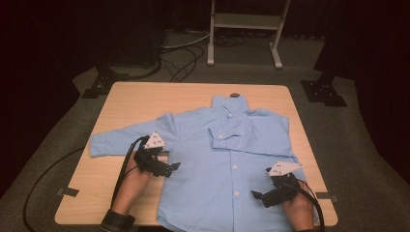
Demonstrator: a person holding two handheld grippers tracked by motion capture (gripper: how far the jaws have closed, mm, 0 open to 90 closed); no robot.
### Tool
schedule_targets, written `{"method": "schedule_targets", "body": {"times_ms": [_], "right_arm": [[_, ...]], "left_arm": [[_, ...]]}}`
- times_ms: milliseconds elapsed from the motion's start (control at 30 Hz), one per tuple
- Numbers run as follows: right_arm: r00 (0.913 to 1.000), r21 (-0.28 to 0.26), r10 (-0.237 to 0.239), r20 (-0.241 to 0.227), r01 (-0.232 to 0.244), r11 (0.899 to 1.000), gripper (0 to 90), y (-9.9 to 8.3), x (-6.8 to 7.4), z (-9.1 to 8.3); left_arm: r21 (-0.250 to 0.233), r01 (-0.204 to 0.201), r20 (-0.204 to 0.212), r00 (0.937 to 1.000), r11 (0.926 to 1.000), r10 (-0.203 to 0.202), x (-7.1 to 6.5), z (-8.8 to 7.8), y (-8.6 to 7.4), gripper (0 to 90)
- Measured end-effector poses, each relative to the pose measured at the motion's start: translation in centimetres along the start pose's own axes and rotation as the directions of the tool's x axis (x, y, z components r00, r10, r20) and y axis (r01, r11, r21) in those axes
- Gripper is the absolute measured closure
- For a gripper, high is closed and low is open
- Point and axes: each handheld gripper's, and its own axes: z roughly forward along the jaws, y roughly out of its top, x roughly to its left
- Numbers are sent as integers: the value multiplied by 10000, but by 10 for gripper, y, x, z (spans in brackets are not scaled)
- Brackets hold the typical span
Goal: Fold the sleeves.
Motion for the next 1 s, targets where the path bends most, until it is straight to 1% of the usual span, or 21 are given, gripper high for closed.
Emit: {"method": "schedule_targets", "body": {"times_ms": [67,133,233,300,400,467,500,633,667,700,800,900,1000], "right_arm": [[10000,-7,14,-2,-14,10000,0,0,0,0],[10000,-12,27,1,-27,10000,0,0,0,0],[10000,-39,29,6,-29,10000,0,0,0,0],[10000,-48,20,8,-20,10000,0,0,0,0],[10000,-50,34,11,-34,10000,0,-1,0,0],[10000,-52,33,11,-33,10000,0,-1,0,0],[10000,-59,26,14,-26,10000,0,-1,0,0],[10000,-58,31,13,-31,10000,0,-1,0,0],[10000,-58,31,14,-31,10000,0,-1,0,0],[10000,-62,23,15,-23,10000,0,-1,0,0],[10000,-63,26,16,-25,10000,0,-1,0,0],[10000,-59,28,15,-28,10000,0,-1,0,0],[10000,-63,24,17,-24,10000,0,-1,0,0]], "left_arm": [[312,159,-148,9998,9994,-155,7,-5,-4,0],[439,268,-223,9994,9987,-258,14,-10,-8,0],[311,572,-222,9982,9979,-565,25,-20,-14,0],[165,585,-139,9982,9981,-583,31,-27,-18,0],[134,800,-154,9967,9967,-798,39,-34,-22,0],[161,844,-119,9964,9963,-842,41,-36,-24,0],[199,886,-33,9961,9959,-885,45,-39,-28,0],[372,1026,-466,9938,9940,-1008,50,-41,-33,0],[440,1155,-528,9922,9923,-1131,52,-41,-33,0],[520,1228,-517,9914,9911,-1202,53,-42,-34,0],[470,1309,-431,9907,9903,-1289,57,-44,-36,0],[340,1543,-568,9867,9874,-1522,62,-50,-38,0],[71,1942,-639,9790,9809,-1933,70,-57,-43,0]]}}
